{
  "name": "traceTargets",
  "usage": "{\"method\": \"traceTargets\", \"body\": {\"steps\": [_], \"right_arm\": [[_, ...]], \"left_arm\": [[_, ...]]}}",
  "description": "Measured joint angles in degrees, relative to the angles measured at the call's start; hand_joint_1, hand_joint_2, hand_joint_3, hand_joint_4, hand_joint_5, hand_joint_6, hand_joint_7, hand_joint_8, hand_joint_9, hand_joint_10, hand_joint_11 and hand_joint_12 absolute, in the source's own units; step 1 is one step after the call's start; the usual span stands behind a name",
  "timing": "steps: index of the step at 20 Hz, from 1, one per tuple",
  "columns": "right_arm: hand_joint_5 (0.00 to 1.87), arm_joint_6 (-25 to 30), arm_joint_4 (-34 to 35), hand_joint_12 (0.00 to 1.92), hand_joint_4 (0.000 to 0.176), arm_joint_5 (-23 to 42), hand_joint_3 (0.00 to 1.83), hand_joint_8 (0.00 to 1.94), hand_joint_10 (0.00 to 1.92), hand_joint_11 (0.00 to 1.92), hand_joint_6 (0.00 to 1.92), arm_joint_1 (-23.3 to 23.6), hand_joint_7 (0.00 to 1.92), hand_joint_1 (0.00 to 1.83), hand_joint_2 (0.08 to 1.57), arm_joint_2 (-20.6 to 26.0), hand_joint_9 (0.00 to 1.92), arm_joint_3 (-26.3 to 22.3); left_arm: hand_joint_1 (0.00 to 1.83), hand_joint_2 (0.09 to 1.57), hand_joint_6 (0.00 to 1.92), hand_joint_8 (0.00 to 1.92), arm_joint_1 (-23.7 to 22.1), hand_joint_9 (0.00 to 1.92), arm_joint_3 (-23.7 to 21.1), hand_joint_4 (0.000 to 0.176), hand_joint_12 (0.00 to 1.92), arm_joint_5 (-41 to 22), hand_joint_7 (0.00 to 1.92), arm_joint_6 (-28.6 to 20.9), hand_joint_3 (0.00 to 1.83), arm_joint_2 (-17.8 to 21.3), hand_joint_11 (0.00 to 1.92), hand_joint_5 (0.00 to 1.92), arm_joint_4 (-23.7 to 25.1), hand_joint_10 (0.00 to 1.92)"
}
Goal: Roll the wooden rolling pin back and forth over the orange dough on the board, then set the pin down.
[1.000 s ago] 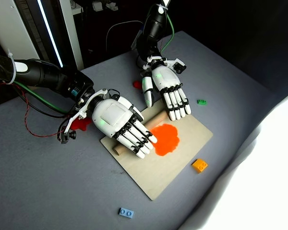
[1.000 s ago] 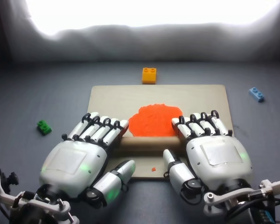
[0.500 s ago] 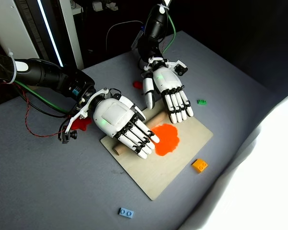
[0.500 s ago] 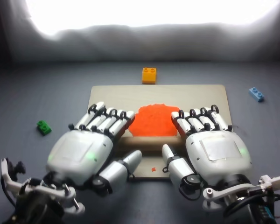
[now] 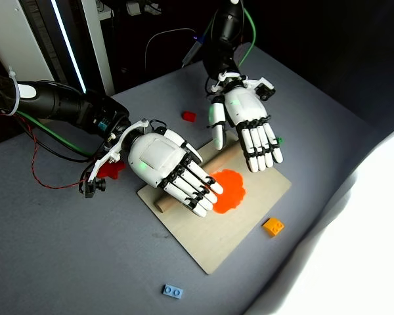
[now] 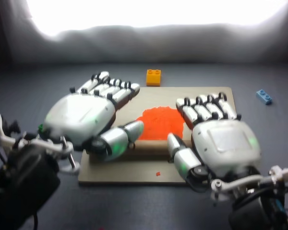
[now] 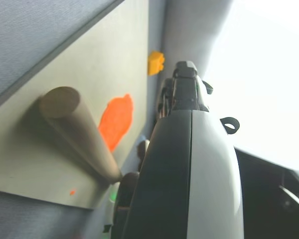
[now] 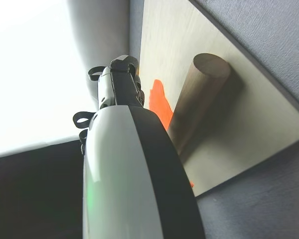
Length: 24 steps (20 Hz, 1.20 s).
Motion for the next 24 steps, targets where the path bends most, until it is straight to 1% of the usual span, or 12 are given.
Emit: {"method": "traceTargets", "body": {"steps": [7, 8, 12, 15, 17, 18, 19, 20, 21, 22, 23, 24], "right_arm": [[0.32, 3.2, -5.5, 0.65, 0.0, -4.2, 0.0, 0.01, 0.02, 0.0, 0.01, 2.3, 0.37, 0.0, 1.48, 5.8, 0.28, 0.0], [0.35, 3.4, -5.8, 0.78, 0.0, -5.3, 0.0, 0.02, 0.03, 0.0, 0.02, 2.8, 0.41, 0.0, 1.45, 6.6, 0.32, 0.0], [0.54, 6.2, -5.8, 1.24, 0.0, -9.9, 0.0, 0.07, 0.13, 0.0, 0.1, 4.4, 0.64, 0.04, 1.42, 9.9, 0.55, 0.0], [0.59, 7.0, -7.2, 1.61, 0.0, -11.5, 0.0, 0.22, 0.85, 0.05, 0.58, 4.7, 0.81, 0.07, 1.42, 10.9, 0.49, 0.0], [0.59, 8.9, -11.7, 1.8, 0.0, -12.2, 0.0, 0.84, 1.25, 0.19, 0.97, 4.8, 0.72, 0.14, 1.42, 11.8, 0.49, 0.0], [0.63, 8.9, -12.5, 1.87, 0.0, -11.5, 0.0, 1.11, 1.42, 0.3, 1.15, 5.2, 0.73, 0.08, 1.44, 12.0, 0.54, -0.1], [0.67, 9.0, -12.4, 1.91, 0.0, -10.5, 0.0, 1.24, 1.5, 0.34, 1.21, 5.2, 0.76, 0.05, 1.45, 12.3, 0.57, -0.2], [0.67, 8.9, -11.6, 1.91, 0.0, -8.9, 0.0, 1.24, 1.5, 0.34, 1.21, 5.2, 0.76, 0.05, 1.45, 12.5, 0.57, -0.2], [0.74, 8.9, -11.5, 1.92, 0.0, -8.6, 0.0, 1.27, 1.63, 0.44, 1.21, 5.2, 0.87, 0.01, 1.46, 12.8, 0.68, -0.2], [0.74, 8.9, -11.4, 1.92, 0.0, -8.6, 0.0, 1.27, 1.63, 0.44, 1.21, 5.2, 0.87, 0.01, 1.46, 13.0, 0.68, -0.2], [1.03, 8.9, -11.5, 1.92, 0.0, -8.4, 0.0, 1.6, 1.92, 0.86, 1.52, 5.2, 1.15, 0.0, 1.47, 13.3, 1.05, -0.2], [1.04, 9.6, -11.2, 1.92, 0.0, -9.1, 0.0, 1.56, 1.88, 0.84, 1.47, 5.7, 1.17, 0.02, 1.48, 13.8, 1.07, -0.2]], "left_arm": [[0.0, 1.47, 0.01, 0.0, -10.4, 0.2, -1.1, 0.0, 0.25, 15.9, 0.28, 11.2, 0.0, 5.0, 0.0, 0.24, -3.8, 0.0], [0.0, 1.46, 0.01, 0.01, -11.7, 0.21, -1.5, 0.0, 0.29, 17.5, 0.3, 13.8, 0.0, 5.9, 0.0, 0.27, -4.9, 0.01], [0.0, 1.45, 0.06, 0.05, -14.5, 0.47, -3.0, 0.0, 0.85, 20.5, 0.59, 20.0, 0.0, 9.0, 0.0, 0.49, -10.1, 0.07], [0.01, 1.45, 0.09, 0.07, -16.2, 0.66, -4.0, 0.0, 1.19, 25.2, 0.78, 21.3, 0.0, 10.3, 0.03, 0.69, -10.2, 0.15], [0.05, 1.46, 0.19, 0.29, -17.9, 0.63, -4.4, 0.0, 1.34, 28.7, 0.8, 22.5, 0.0, 10.8, 0.11, 0.75, -10.1, 0.59], [0.11, 1.46, 0.49, 0.81, -18.6, 0.57, -5.0, 0.0, 1.47, 29.6, 0.69, 22.6, 0.0, 11.3, 0.2, 0.7, -9.9, 0.97], [0.11, 1.46, 0.73, 1.03, -19.4, 0.56, -5.2, 0.0, 1.52, 30.0, 0.68, 22.8, 0.0, 11.5, 0.24, 0.66, -10.0, 1.14], [0.11, 1.46, 0.73, 1.03, -21.2, 0.56, -6.0, 0.0, 1.52, 30.9, 0.68, 27.0, 0.0, 12.1, 0.24, 0.66, -13.2, 1.14], [0.14, 1.46, 0.97, 1.21, -21.7, 0.65, -6.2, 0.0, 1.7, 31.0, 0.76, 27.3, 0.0, 12.1, 0.39, 0.72, -13.7, 1.38], [0.14, 1.46, 0.97, 1.21, -22.1, 0.65, -6.3, 0.0, 1.7, 31.0, 0.76, 27.6, 0.0, 12.1, 0.39, 0.72, -13.8, 1.38], [0.08, 1.5, 1.17, 1.24, -22.6, 0.8, -6.9, 0.0, 1.92, 31.0, 0.97, 27.7, 0.0, 12.1, 0.54, 0.89, -13.9, 1.59], [0.14, 1.5, 1.17, 1.27, -22.9, 0.8, -7.5, 0.0, 1.92, 31.0, 0.99, 27.7, 0.0, 12.1, 0.53, 0.92, -13.9, 1.64]]}}
